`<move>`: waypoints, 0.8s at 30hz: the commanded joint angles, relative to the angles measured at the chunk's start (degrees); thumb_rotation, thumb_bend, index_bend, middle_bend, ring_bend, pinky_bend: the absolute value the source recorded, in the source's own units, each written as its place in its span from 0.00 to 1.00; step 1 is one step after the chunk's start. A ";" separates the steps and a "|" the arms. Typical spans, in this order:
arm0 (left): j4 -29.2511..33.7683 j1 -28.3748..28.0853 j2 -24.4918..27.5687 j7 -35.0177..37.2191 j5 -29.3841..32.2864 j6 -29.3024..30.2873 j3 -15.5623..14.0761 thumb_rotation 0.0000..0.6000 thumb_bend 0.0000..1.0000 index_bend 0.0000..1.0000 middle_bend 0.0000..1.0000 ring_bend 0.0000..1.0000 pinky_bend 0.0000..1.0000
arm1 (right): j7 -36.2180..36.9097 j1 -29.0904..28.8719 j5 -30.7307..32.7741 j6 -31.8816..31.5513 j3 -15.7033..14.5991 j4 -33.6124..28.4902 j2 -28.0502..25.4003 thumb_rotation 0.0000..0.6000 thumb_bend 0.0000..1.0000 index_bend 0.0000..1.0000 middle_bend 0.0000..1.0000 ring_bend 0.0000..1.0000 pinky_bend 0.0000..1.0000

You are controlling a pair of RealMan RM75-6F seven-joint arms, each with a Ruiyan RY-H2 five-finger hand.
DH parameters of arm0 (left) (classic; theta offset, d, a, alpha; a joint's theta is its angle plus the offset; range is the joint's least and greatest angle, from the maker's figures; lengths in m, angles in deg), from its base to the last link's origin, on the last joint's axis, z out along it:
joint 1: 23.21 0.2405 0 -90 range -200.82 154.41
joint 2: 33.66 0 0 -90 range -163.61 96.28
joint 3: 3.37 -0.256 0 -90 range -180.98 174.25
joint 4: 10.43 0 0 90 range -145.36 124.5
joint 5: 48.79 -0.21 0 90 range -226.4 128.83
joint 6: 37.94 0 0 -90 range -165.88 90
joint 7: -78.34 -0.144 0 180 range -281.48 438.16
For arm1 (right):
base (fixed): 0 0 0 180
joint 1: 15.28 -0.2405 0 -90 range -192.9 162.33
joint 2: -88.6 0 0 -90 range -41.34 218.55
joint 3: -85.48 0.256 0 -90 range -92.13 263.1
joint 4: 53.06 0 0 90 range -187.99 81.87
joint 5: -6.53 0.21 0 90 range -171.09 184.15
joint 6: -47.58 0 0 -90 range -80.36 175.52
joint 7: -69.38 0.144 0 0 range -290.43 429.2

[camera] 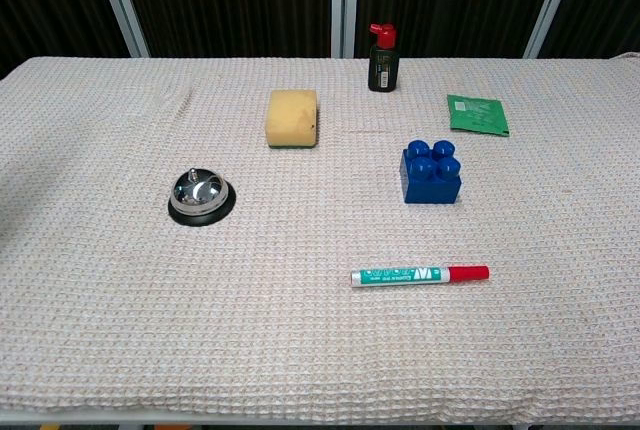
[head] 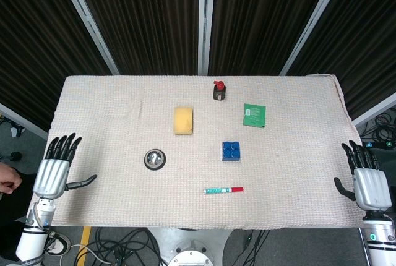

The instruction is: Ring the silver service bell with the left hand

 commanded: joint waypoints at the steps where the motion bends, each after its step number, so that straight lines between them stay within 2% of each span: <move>1: -0.01 0.02 -0.05 0.01 0.05 0.03 0.01 0.10 0.00 0.00 0.00 0.00 0.00 | 0.06 -0.01 0.00 0.05 -0.01 0.08 0.00 1.00 0.24 0.00 0.00 0.00 0.00; 9: -0.02 -0.89 0.28 -0.14 0.10 -1.25 0.18 0.10 0.00 0.00 0.00 0.00 0.00 | 0.31 -0.05 0.32 -0.13 0.37 0.06 0.12 1.00 0.24 0.00 0.00 0.00 0.00; 16: -1.51 -4.20 -0.22 -0.47 -0.93 -4.51 0.91 0.10 0.00 0.00 0.00 0.00 0.00 | -0.65 -0.15 0.52 0.29 0.21 0.06 0.20 1.00 0.24 0.00 0.00 0.00 0.00; 24: -7.26 -11.46 -6.00 1.46 -2.48 -12.39 1.58 0.10 0.00 0.00 0.00 0.00 0.00 | -1.30 -0.53 1.12 0.43 0.86 -0.37 0.26 1.00 0.24 0.00 0.00 0.00 0.00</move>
